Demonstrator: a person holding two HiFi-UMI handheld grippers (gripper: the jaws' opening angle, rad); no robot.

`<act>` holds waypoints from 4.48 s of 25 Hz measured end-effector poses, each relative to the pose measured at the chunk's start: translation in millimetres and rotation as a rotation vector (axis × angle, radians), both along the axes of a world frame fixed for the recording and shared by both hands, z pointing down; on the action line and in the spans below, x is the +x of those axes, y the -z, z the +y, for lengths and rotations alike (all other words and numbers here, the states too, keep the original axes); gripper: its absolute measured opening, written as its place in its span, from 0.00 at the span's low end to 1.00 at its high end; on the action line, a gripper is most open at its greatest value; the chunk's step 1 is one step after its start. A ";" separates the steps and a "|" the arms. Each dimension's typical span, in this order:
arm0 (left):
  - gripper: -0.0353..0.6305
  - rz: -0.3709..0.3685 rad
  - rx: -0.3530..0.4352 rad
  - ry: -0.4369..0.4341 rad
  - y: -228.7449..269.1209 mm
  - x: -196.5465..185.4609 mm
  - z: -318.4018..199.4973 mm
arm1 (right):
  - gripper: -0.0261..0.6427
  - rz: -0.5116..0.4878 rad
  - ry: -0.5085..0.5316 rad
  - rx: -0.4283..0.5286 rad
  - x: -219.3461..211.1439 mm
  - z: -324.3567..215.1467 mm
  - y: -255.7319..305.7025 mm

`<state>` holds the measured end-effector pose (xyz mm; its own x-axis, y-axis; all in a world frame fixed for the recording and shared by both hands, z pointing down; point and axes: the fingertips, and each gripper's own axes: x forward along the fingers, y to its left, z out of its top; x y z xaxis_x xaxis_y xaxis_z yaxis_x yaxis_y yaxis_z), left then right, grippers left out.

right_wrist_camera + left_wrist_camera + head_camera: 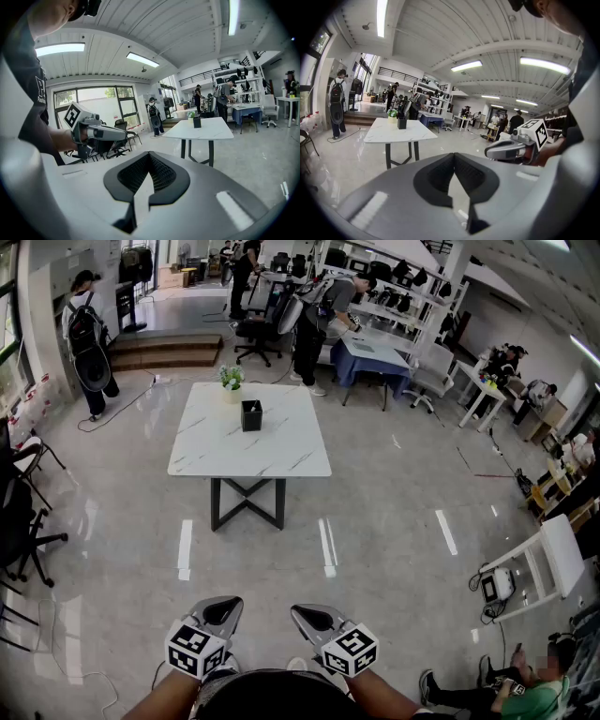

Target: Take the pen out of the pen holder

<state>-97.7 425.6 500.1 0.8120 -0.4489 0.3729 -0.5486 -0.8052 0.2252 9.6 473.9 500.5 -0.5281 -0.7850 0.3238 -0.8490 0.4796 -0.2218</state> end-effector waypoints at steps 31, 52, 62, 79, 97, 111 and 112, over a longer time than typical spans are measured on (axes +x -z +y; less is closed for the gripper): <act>0.14 -0.005 0.011 -0.030 -3.1 -28.6 -8.1 | 0.04 0.003 -0.008 0.009 -37.8 -11.7 -2.4; 0.14 -0.012 -0.032 -0.087 -21.8 -98.3 -13.0 | 0.04 -0.015 -0.054 -0.015 -113.8 -18.4 -16.0; 0.14 -0.003 -0.045 -0.101 -28.8 -110.9 -20.4 | 0.04 -0.003 -0.056 -0.036 -128.7 -23.5 -20.6; 0.14 -0.018 -0.039 -0.083 -30.8 -73.8 -98.0 | 0.04 -0.026 -0.030 -0.016 -95.2 -113.3 -19.4; 0.14 -0.007 -0.013 0.036 -8.4 9.9 -217.5 | 0.04 -0.033 0.053 0.029 -2.3 -245.7 5.6; 0.14 -0.021 -0.012 0.079 -10.9 62.4 -268.1 | 0.04 -0.059 0.101 0.039 48.2 -301.0 1.5; 0.14 -0.024 -0.013 0.079 -11.4 64.7 -269.0 | 0.04 -0.061 0.103 0.038 50.0 -302.1 0.4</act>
